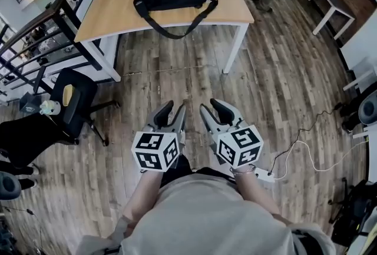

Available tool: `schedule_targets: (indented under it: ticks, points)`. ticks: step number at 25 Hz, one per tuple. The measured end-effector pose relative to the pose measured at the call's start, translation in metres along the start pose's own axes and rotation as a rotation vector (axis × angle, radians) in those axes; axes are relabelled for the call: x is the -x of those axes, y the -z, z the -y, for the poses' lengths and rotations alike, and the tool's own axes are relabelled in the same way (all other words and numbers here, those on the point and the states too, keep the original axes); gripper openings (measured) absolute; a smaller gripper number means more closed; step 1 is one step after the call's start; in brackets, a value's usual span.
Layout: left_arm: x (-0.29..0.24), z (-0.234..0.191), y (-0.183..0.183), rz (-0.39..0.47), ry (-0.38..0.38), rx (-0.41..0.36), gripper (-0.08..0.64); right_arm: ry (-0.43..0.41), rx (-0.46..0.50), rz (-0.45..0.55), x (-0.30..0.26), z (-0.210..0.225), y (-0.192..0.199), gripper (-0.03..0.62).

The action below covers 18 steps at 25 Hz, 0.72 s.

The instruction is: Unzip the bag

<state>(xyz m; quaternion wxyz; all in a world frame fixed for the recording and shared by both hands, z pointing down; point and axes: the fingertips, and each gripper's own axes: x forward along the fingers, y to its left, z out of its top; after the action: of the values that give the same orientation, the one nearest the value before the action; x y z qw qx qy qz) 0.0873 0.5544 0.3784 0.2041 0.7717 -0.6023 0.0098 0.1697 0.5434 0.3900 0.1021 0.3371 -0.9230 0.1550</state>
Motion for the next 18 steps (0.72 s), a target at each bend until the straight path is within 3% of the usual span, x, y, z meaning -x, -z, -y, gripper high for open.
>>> schedule_targets:
  ticks: [8, 18]
  points:
    - [-0.062, -0.056, -0.038, -0.026, 0.038, -0.004, 0.141, 0.03, -0.003, -0.014, -0.08, 0.025, -0.032, 0.13]
    - [-0.121, -0.136, -0.092, 0.004, 0.069, 0.021, 0.141, 0.068, -0.002, -0.014, -0.168, 0.052, -0.066, 0.127]
